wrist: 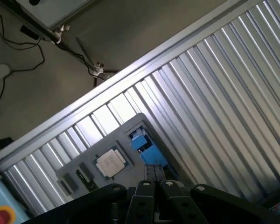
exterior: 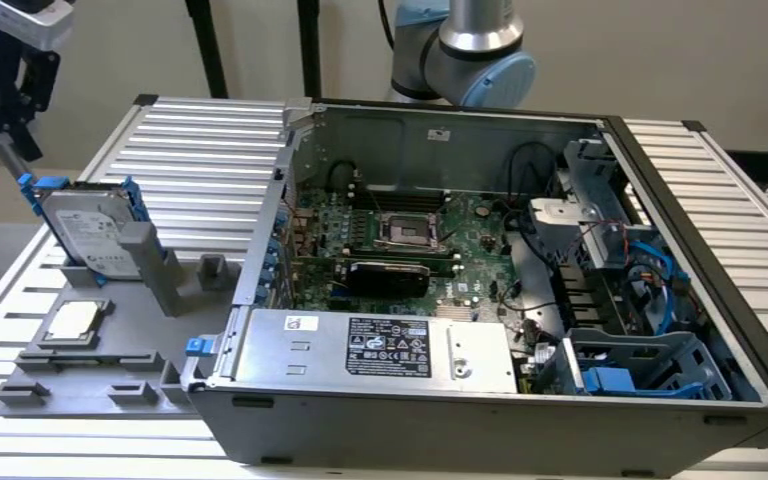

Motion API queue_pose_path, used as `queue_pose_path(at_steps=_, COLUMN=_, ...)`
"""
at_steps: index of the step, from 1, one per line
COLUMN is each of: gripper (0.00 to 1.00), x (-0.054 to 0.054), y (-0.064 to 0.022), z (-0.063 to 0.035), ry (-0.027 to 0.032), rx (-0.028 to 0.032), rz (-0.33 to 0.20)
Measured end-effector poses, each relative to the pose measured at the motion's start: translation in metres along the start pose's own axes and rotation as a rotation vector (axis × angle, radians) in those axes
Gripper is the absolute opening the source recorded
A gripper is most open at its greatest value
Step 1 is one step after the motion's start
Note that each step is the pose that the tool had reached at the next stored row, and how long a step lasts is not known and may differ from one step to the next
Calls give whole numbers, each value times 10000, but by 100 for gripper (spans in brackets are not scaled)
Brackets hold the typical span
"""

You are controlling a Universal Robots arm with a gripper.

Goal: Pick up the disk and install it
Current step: 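Pick up the disk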

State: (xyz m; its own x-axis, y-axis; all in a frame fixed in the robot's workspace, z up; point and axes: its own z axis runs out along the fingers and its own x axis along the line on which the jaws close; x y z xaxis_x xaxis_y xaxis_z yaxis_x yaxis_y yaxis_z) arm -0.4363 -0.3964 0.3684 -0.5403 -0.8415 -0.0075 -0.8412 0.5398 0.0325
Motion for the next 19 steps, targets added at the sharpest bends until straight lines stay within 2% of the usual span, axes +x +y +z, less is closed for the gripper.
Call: queue_pose_path(at_steps=19, gripper=11, x=1, y=-2, z=64, ry=105, rx=-19, rz=-3448)
